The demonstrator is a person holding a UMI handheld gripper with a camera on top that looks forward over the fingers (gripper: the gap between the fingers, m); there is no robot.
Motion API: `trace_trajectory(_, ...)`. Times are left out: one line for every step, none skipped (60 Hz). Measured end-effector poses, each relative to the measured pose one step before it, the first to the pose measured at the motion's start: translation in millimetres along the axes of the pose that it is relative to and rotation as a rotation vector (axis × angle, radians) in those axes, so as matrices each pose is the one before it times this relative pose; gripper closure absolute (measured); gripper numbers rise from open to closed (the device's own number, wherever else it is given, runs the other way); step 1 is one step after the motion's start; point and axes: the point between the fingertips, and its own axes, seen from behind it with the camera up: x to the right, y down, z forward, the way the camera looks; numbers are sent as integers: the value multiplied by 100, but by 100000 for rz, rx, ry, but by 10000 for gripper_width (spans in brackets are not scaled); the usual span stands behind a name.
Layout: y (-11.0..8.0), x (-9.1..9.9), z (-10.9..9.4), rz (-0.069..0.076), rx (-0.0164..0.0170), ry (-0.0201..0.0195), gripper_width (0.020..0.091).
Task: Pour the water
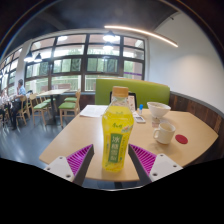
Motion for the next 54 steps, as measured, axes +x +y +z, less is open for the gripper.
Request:
trace_trajectory(-172,284,549,375,36,504,303)
trace_trajectory(-198,250,539,306,92,456,302)
trace_trajectory(-168,-770,175,233,66,1017,302)
trace_trajectory(-273,690,719,130,32,-20,303)
trace_trajectory(-141,-68,488,133,-140,503,304)
trace_trajectory(-60,100,478,117,-175,336,303)
trace_trajectory(-80,76,409,239,-180,323,304)
trace_trajectory(-74,61,429,346,-162,239,311)
trace_trajectory(-63,45,468,377,-159,35,314)
trace_trajectory(3,-33,414,340,-399,-195,404)
trace_trajectory(72,135,360,164,-645,442,493)
trace_trajectory(166,-60,353,37,-730,369,582)
trace_trajectory(116,-149,285,-185,-736,-953,671)
trace_trajectory(114,-129,169,705,170,-625,679)
trace_trajectory(-342,-120,211,164,1469,-693,684)
trace_trajectory(-120,-34,213,-846,805,-294,690)
trace_trajectory(-20,38,191,-1234,427,-48,706)
trace_trajectory(-259,85,194,-1332,769,7,725)
trace_trajectory(-159,14,100,-1166,882,15,734)
trace_trajectory(50,-3,26,-990,492,155,749)
trace_trajectory(-244,248,390,-825,378,240,758)
trace_trajectory(-18,17,108,-456,320,332,777)
trace_trajectory(167,67,77,-596,541,286,789)
trace_trajectory(-67,12,1,-491,442,401,789)
trace_trajectory(-9,37,55,-720,418,283,791)
trace_trajectory(-25,23,24,-967,279,183,790)
trace_trajectory(-85,51,113,-897,382,35,817)
trace_trajectory(35,113,63,-326,-78,392,828)
trace_trajectory(-43,164,79,72,177,537,829)
trace_trajectory(10,112,81,416,-76,323,829)
trace_trajectory(-49,357,607,440,126,-186,828)
trace_trajectory(8,-48,73,528,-51,-223,828)
trace_trajectory(-8,-45,92,648,-22,-422,828)
trace_trajectory(-10,-32,12,874,-267,-393,828)
trace_trajectory(-9,67,97,1114,-305,-371,828)
trace_trajectory(8,122,132,1374,-347,-380,828)
trace_trajectory(12,135,160,1593,-463,-352,829)
trace_trajectory(-32,719,523,1608,-322,-1078,828)
trace_trajectory(-48,127,209,1991,-248,-990,827)
trace_trajectory(-124,26,203,2386,-21,-1289,827)
trace_trajectory(-203,11,194,2771,112,-1430,829)
trace_trajectory(-225,67,187,3163,46,-1408,829)
trace_trajectory(-371,-699,-417,3771,-276,-749,828)
trace_trajectory(-305,66,166,3588,104,-1420,828)
trace_trajectory(-407,118,159,3751,341,-1543,828)
trace_trajectory(-281,-131,306,3967,723,-1428,829)
trace_trajectory(-351,1224,1351,3506,1239,-2471,828)
trace_trajectory(-610,134,82,4486,958,-1709,830)
trace_trajectory(-711,84,110,4996,1185,-1785,829)
trace_trajectory(-928,-1043,-1185,6083,713,-1024,830)
trace_trajectory(-429,1241,1398,5205,1353,-2397,828)
trace_trajectory(-664,-1072,-1061,6628,357,-963,829)
trace_trajectory(-540,143,166,6121,568,-1893,829)
trace_trajectory(-604,1263,1316,5656,777,-2735,828)
